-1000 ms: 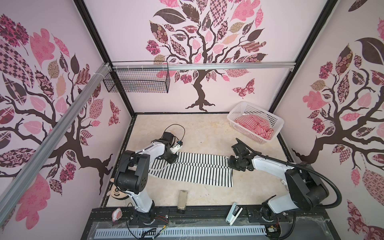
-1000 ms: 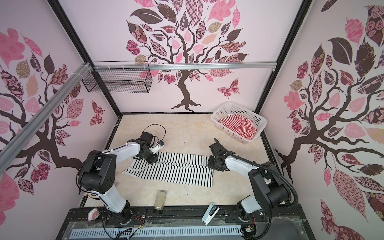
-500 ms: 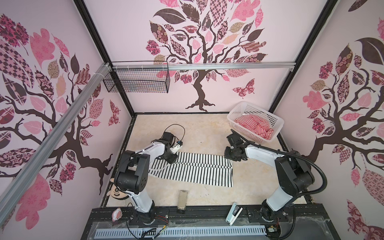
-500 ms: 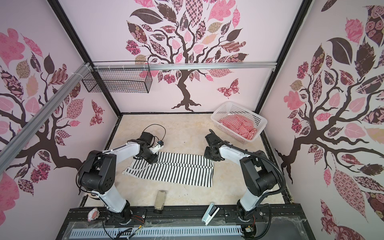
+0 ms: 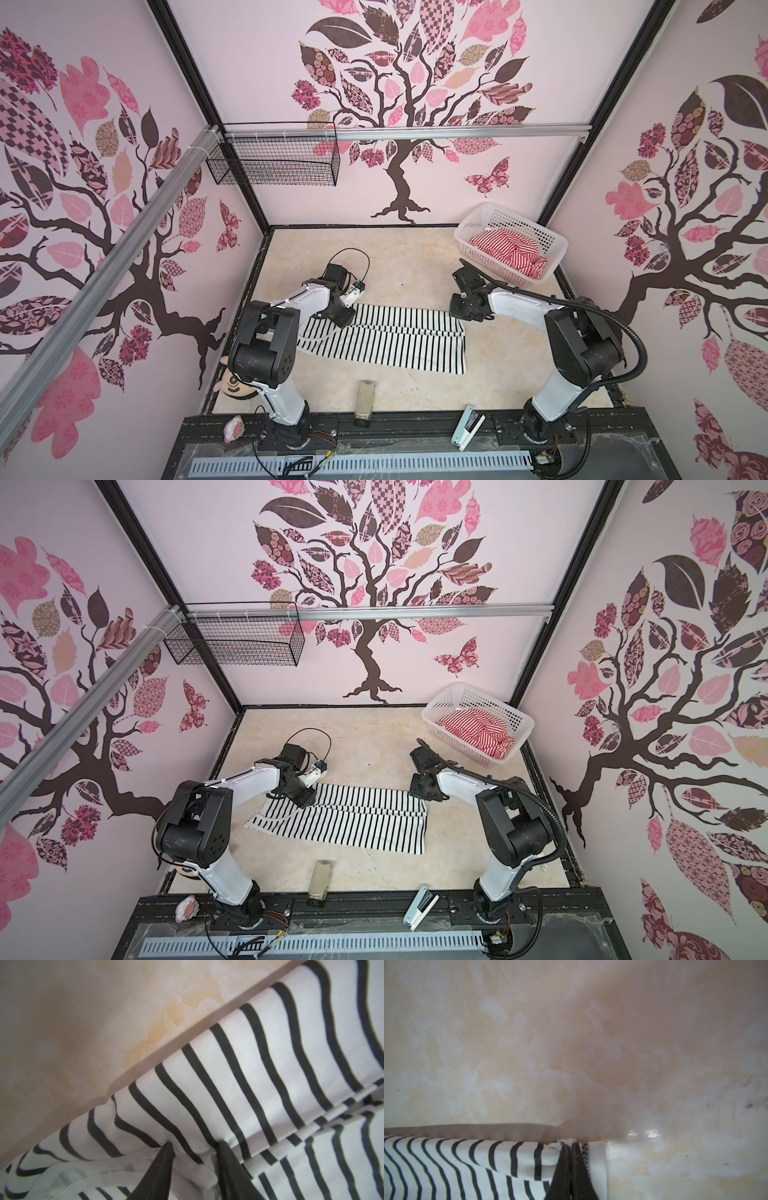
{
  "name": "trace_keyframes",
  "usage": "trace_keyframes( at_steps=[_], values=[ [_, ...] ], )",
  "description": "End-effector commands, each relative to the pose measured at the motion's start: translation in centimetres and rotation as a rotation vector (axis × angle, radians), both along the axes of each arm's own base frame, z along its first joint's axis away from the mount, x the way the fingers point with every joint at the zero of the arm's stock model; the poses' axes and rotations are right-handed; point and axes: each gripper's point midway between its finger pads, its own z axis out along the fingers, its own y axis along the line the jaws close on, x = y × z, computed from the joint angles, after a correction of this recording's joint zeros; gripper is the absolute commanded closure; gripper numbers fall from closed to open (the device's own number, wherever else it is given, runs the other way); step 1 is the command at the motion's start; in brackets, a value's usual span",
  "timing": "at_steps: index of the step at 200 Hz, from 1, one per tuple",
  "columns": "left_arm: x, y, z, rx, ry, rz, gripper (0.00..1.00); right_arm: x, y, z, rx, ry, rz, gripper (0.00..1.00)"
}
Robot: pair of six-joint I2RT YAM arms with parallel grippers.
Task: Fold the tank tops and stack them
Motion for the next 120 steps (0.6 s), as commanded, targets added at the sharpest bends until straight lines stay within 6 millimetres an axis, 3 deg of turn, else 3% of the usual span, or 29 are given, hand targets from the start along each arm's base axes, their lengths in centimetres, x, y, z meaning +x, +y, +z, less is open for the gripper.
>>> trace_keyframes(
  at_steps=[1, 60, 96, 120],
  values=[
    [-2.2, 0.9, -1.6, 0.026, 0.076, 0.012, 0.61, -0.3, -1.8, 0.8, -0.038, -0.022, -0.043, 1.00],
    [-2.5, 1.0, -1.8, 0.027, 0.080, 0.017, 0.61, -1.5, -4.6, 0.1, -0.027, -0.030, -0.149, 0.97],
    [-2.3, 0.9, -1.6, 0.021, 0.079, 0.020, 0.61, -1.3, -4.6, 0.7, -0.025, -0.039, -0.149, 0.69],
    [-2.2, 0.9, -1.4, 0.023, 0.071, 0.019, 0.61, -1.1, -3.9, 3.0, 0.030, -0.099, -0.137, 0.66]
  ],
)
